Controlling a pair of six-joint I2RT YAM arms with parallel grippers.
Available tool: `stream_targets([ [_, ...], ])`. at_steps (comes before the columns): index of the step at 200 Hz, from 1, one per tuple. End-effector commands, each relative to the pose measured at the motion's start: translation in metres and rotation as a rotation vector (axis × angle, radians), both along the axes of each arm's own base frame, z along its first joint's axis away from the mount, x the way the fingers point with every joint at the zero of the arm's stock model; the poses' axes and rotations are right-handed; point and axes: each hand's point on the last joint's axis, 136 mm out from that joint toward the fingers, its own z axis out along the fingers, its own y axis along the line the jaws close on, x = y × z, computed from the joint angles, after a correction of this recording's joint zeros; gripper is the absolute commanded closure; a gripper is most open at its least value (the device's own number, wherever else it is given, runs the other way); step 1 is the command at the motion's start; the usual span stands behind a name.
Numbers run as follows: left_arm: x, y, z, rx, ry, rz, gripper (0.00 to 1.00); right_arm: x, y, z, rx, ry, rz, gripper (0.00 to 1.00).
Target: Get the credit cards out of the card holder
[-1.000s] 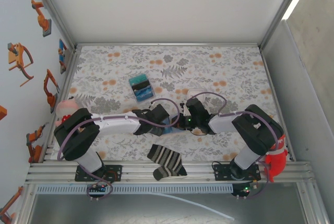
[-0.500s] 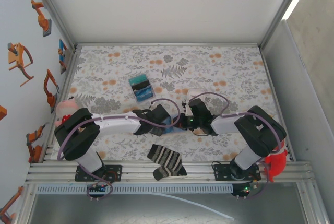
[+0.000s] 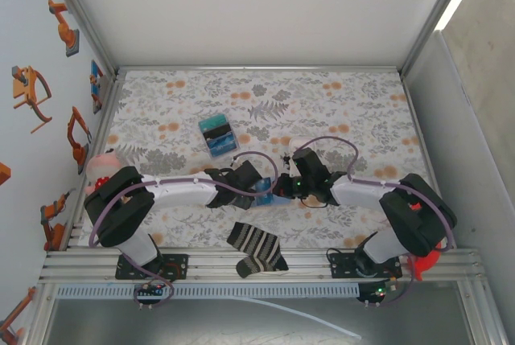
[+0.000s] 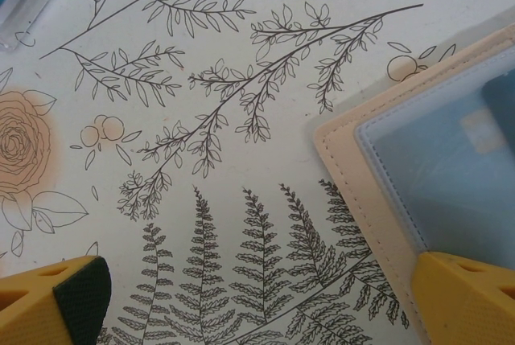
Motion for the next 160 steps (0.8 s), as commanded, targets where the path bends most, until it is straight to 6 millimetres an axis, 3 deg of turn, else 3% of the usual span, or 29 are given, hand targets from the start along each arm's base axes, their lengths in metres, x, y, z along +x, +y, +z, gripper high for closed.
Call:
stream_targets([
  [1, -0.003, 0.002, 0.007, 0.022, 0.011, -0.022, 0.03, 0.004, -0.005, 0.005, -0.037, -0.024, 0.002, 1.00],
  [76, 0.008, -0.024, 0.039, -0.071, -0.079, -0.086, 0.03, 0.007, -0.003, 0.013, -0.047, -0.033, 0.015, 1.00],
  [118, 0.010, -0.042, 0.020, -0.087, -0.057, -0.119, 0.03, 0.007, 0.000, 0.017, -0.024, -0.035, 0.018, 1.00],
  [160, 0.007, -0.041, 0.003, -0.067, -0.023, -0.114, 0.03, 0.005, 0.002, 0.019, 0.004, -0.038, 0.024, 0.99],
])
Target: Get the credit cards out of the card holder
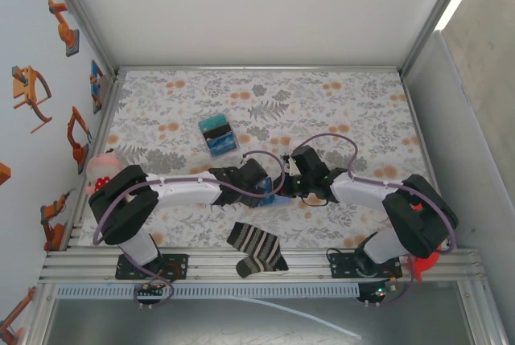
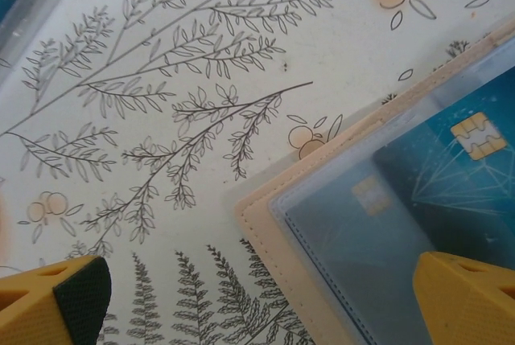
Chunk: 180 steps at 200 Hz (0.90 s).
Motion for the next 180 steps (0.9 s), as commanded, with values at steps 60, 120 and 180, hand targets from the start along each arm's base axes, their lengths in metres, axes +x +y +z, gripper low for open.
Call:
stream_targets([
  [60, -0.005, -0.005, -0.013, -0.008, 0.037, -0.007, 0.03, 0.000, 0.021, 0.016, 0.169, -0.029, 0.040, 0.83],
  [120, -0.004, -0.005, -0.006, -0.019, 0.025, -0.005, 0.03, 0.001, 0.017, 0.000, 0.116, -0.012, 0.024, 0.81],
  [180, -0.003, -0.002, 0.000, -0.026, 0.011, 0.005, 0.03, 0.004, -0.001, 0.010, 0.025, -0.081, 0.008, 1.00],
])
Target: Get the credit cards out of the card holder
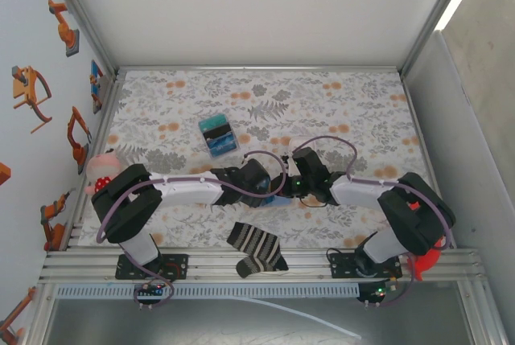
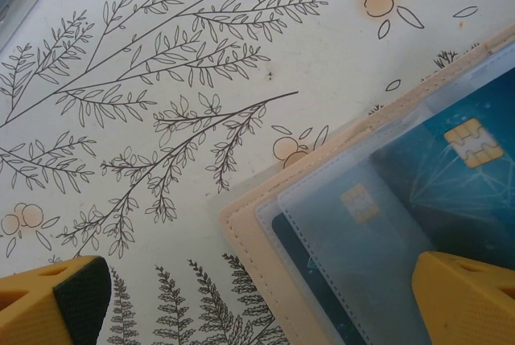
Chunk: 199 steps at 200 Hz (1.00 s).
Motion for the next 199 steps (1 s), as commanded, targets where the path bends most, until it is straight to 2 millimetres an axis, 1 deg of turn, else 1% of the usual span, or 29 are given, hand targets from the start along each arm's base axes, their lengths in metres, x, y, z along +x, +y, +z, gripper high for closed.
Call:
stream_targets([
  [1, -0.004, 0.004, 0.004, -0.005, 0.007, 0.006, 0.03, 0.003, -0.010, 0.010, -0.059, -0.065, -0.006, 1.00],
  [15, -0.003, 0.004, 0.010, -0.014, -0.007, 0.006, 0.03, 0.003, -0.017, 0.015, -0.099, -0.091, -0.004, 1.00],
  [30, -0.001, 0.004, 0.022, -0.031, -0.029, 0.005, 0.03, 0.004, -0.023, 0.023, -0.135, -0.122, 0.005, 1.00],
  [46, 0.003, 0.006, 0.038, -0.050, -0.067, 0.012, 0.03, 0.004, -0.027, 0.033, -0.162, -0.150, 0.015, 1.00],
  [67, 0.009, 0.012, 0.063, -0.079, -0.126, 0.031, 0.03, 0.006, -0.028, 0.052, -0.171, -0.200, 0.042, 1.00],
  [103, 0.016, 0.012, 0.112, -0.216, -0.227, -0.011, 0.03, 0.003, -0.020, 0.088, -0.145, -0.316, 0.143, 1.00],
  [126, 0.014, 0.007, 0.141, -0.345, -0.265, -0.112, 0.03, -0.005, -0.008, 0.108, -0.111, -0.389, 0.251, 1.00],
  [139, 0.008, 0.002, 0.154, -0.420, -0.271, -0.200, 0.03, -0.012, -0.002, 0.118, -0.089, -0.420, 0.323, 1.00],
  [155, -0.001, -0.003, 0.166, -0.486, -0.253, -0.319, 0.03, -0.020, 0.004, 0.128, -0.061, -0.452, 0.411, 1.00],
  [175, -0.013, -0.006, 0.170, -0.528, -0.209, -0.441, 0.00, -0.031, 0.011, 0.142, -0.017, -0.492, 0.519, 1.00],
  [192, -0.023, -0.008, 0.172, -0.569, -0.166, -0.523, 0.07, -0.040, 0.014, 0.150, 0.006, -0.513, 0.601, 1.00],
  [199, -0.026, -0.009, 0.173, -0.587, -0.150, -0.551, 0.08, -0.043, 0.014, 0.151, 0.010, -0.513, 0.630, 1.00],
])
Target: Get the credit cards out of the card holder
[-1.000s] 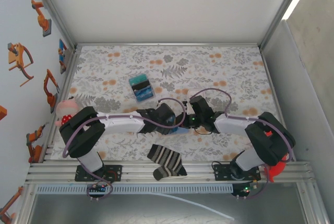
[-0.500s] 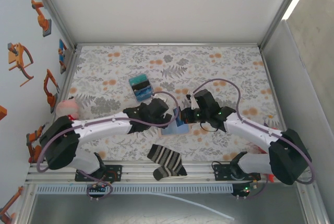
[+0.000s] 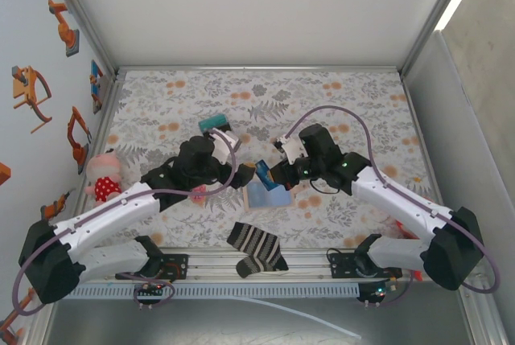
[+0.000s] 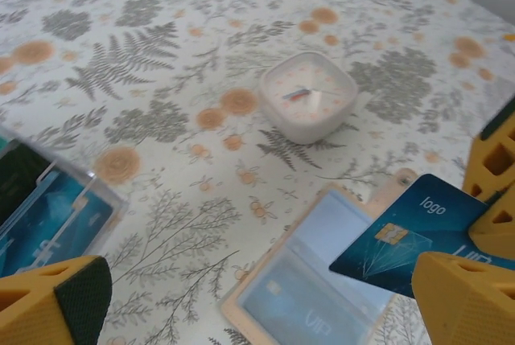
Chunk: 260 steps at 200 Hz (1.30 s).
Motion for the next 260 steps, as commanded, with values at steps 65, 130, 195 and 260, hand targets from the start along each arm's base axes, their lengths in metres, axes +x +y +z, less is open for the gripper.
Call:
stream_targets([
  [65, -0.065, -0.027, 0.005, -0.058, 0.097, -0.499, 0.25, -0.043, 0.012, 0.031, 0.048, -0.022, 0.360, 1.00],
  [130, -0.071, -0.032, 0.002, -0.067, 0.154, -0.544, 0.84, -0.037, 0.015, 0.031, 0.036, -0.034, 0.355, 1.00],
  [195, -0.067, -0.026, 0.010, -0.101, 0.137, -0.468, 1.00, -0.019, 0.005, 0.038, 0.030, -0.131, 0.203, 0.67],
  [260, -0.040, 0.012, 0.044, -0.272, 0.010, -0.111, 1.00, 0.005, 0.001, 0.064, 0.255, -0.184, -0.066, 0.36],
])
